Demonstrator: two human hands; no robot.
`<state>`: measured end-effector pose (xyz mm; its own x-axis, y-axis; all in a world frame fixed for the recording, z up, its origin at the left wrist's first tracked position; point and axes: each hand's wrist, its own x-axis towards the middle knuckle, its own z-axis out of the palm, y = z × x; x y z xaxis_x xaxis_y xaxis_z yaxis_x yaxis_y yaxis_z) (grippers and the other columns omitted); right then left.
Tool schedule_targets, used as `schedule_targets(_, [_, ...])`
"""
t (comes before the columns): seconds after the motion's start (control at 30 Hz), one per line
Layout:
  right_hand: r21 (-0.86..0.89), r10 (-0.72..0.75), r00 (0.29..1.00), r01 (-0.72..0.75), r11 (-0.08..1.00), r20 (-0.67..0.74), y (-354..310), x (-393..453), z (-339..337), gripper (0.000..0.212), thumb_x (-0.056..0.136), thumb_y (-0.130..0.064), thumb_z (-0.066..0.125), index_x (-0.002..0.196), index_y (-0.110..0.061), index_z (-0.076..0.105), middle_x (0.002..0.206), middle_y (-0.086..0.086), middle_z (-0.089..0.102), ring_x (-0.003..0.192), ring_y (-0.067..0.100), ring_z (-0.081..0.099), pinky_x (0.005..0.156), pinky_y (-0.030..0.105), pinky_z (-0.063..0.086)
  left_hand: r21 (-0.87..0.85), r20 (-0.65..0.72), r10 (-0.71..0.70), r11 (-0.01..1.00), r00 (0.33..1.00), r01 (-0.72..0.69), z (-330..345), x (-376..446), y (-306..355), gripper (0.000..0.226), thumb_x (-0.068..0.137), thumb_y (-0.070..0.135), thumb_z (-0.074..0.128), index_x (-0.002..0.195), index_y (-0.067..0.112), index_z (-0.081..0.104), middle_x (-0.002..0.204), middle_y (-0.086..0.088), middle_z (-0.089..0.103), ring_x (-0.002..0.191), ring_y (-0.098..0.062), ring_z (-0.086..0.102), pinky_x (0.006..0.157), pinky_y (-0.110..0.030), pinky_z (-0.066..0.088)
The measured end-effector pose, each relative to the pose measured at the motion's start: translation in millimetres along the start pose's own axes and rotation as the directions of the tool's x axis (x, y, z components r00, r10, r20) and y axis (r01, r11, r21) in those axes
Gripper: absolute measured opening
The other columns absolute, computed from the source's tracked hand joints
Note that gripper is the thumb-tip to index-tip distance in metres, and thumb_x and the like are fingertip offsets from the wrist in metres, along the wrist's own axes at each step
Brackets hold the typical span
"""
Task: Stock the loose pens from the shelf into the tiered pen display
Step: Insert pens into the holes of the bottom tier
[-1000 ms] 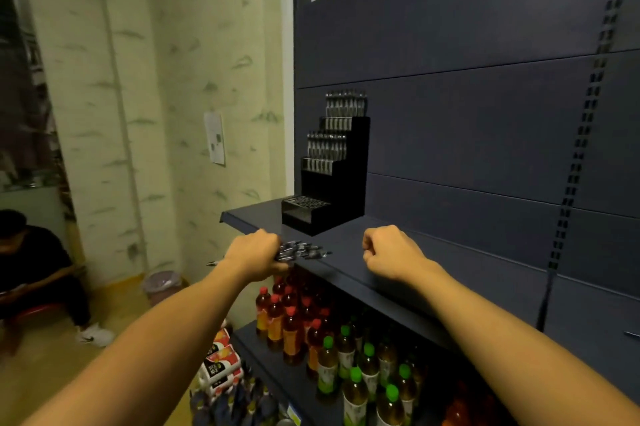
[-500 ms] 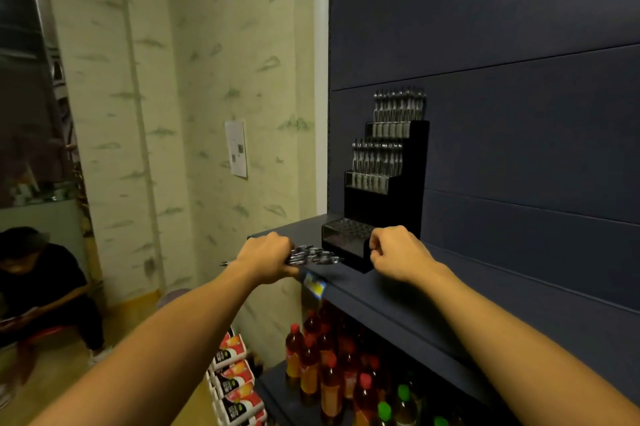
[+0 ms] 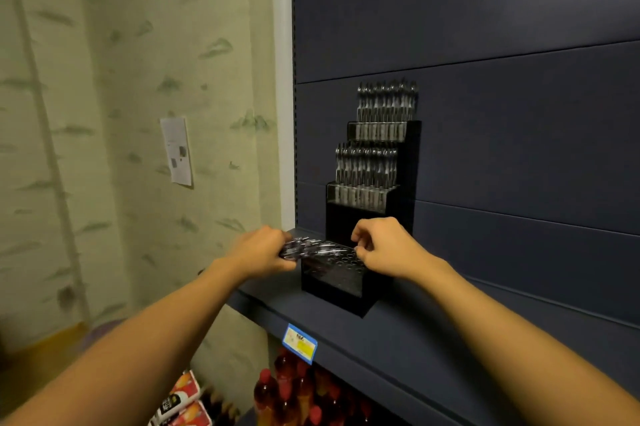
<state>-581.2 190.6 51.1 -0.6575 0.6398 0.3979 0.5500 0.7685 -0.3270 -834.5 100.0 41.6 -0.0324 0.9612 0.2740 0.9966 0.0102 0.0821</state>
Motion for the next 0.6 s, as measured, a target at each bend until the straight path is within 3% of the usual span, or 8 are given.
schedule_targets(0.2, [0.011, -0.006, 0.999, 0.006, 1.000, 0.032, -1, 4, 7, 0.024, 0.090, -0.021, 0.074, 0.113, -0.019, 0.068, 0.094, -0.005, 0.066, 0.084, 0.010, 0.066, 0.076, 0.023, 0.056, -0.080, -0.014, 0.091, 0.993, 0.996, -0.092, 21, 26, -12, 0.021, 0.084, 0.030, 0.071, 0.076, 0.023, 0.053, 0.065, 0.008, 0.054, 0.067, -0.017, 0.057, 0.059, -0.033, 0.044])
schedule_targets(0.3, [0.038, 0.038, 0.999, -0.038, 0.999, 0.003, -8, 6, 13, 0.027, 0.088, -0.029, 0.079, 0.110, -0.018, 0.068, 0.091, -0.006, 0.067, 0.080, 0.008, 0.067, 0.072, 0.016, 0.054, -0.077, -0.046, 0.136, 0.987, 0.990, -0.139, 28, 39, -17, 0.022, 0.083, 0.034, 0.071, 0.077, 0.026, 0.051, 0.070, 0.003, 0.059, 0.071, -0.019, 0.060, 0.063, -0.036, 0.048])
schedule_targets(0.47, [0.094, 0.153, 0.978, -0.141, 0.986, -0.140, -21, 14, 19, 0.021, 0.084, -0.026, 0.083, 0.098, -0.021, 0.069, 0.088, -0.005, 0.069, 0.079, 0.007, 0.067, 0.069, 0.010, 0.050, -0.154, -0.103, 0.224, 0.959, 0.969, -0.238, 35, 60, -32, 0.031, 0.082, 0.038, 0.072, 0.072, 0.033, 0.044, 0.073, 0.004, 0.062, 0.070, -0.018, 0.061, 0.066, -0.040, 0.055])
schedule_targets(0.6, [0.188, 0.274, 0.922, -0.228, 0.955, -0.275, -39, 25, 27, 0.017, 0.081, -0.018, 0.086, 0.091, -0.020, 0.073, 0.080, -0.006, 0.070, 0.077, 0.007, 0.067, 0.070, 0.012, 0.051, -0.241, -0.181, 0.274, 0.919, 0.945, -0.312, 37, 80, -53, 0.029, 0.080, 0.041, 0.073, 0.070, 0.033, 0.046, 0.064, 0.011, 0.056, 0.068, -0.018, 0.060, 0.065, -0.041, 0.054])
